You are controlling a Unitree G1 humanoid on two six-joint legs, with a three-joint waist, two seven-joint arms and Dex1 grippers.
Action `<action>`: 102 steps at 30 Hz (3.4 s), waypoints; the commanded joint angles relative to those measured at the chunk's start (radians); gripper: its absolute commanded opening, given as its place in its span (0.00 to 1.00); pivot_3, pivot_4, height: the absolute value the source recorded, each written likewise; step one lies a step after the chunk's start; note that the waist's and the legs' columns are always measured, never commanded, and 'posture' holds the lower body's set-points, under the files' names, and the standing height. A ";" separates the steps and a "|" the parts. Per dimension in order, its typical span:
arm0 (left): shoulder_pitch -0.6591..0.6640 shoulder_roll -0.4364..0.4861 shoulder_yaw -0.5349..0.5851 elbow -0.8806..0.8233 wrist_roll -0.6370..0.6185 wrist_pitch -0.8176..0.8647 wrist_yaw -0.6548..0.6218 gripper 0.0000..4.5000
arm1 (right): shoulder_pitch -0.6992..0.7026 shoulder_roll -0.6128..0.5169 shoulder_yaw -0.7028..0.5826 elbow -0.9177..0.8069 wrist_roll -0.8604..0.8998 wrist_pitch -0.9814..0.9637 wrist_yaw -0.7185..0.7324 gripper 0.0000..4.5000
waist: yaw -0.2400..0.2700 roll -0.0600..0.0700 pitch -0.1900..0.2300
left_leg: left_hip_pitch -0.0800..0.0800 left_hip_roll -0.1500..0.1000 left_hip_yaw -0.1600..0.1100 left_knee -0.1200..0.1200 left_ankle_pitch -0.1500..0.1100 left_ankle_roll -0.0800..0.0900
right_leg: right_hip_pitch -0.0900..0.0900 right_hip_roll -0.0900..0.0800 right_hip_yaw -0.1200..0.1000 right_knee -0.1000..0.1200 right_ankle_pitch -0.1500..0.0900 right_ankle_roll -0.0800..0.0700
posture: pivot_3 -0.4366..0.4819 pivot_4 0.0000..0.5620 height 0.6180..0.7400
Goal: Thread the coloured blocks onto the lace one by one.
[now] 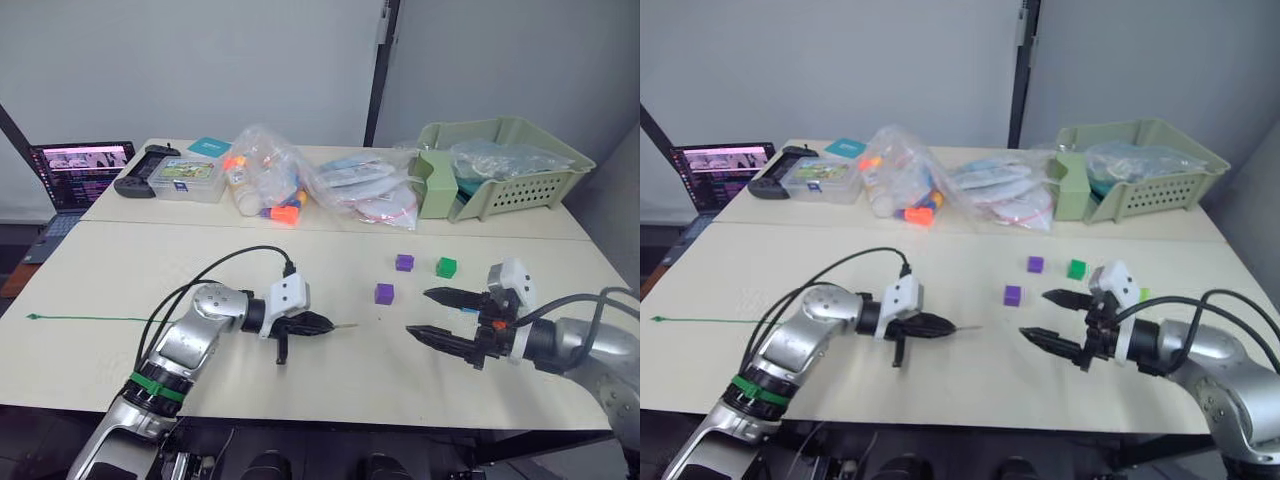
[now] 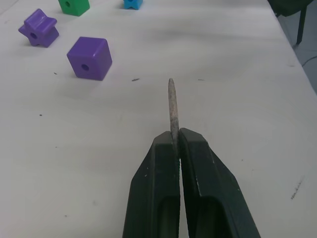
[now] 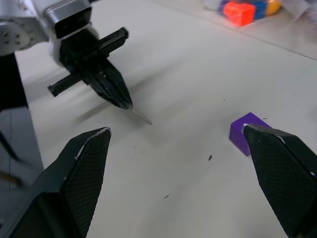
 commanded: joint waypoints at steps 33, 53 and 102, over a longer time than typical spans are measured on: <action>0.018 0.061 0.033 -0.284 -0.125 0.202 0.070 0.01 | -0.328 0.123 -0.038 0.808 -0.501 -0.504 -0.442 1.00 | -0.025 0.001 0.000 | 0.002 -0.001 0.004 -0.002 0.000 0.000 | 0.001 0.000 0.003 -0.001 0.000 0.000 | 0.48 0.27 1.00; 0.026 0.084 0.039 -0.304 -0.135 0.209 0.113 0.00 | -0.421 0.163 -0.019 1.128 -0.516 -0.640 -0.391 0.43 | -0.025 0.001 0.000 | 0.003 -0.001 0.004 -0.006 0.000 0.000 | 0.001 0.000 0.004 -0.001 0.000 0.000 | 0.48 0.27 1.00; 0.041 -0.014 -0.061 -0.155 -0.064 0.048 0.107 0.00 | -0.066 -0.213 0.086 0.047 -0.180 -0.173 0.034 0.99 | -0.021 0.002 0.000 | 0.003 -0.001 0.000 -0.007 0.000 0.000 | 0.001 0.001 0.002 -0.001 -0.002 -0.001 | 0.48 0.27 1.00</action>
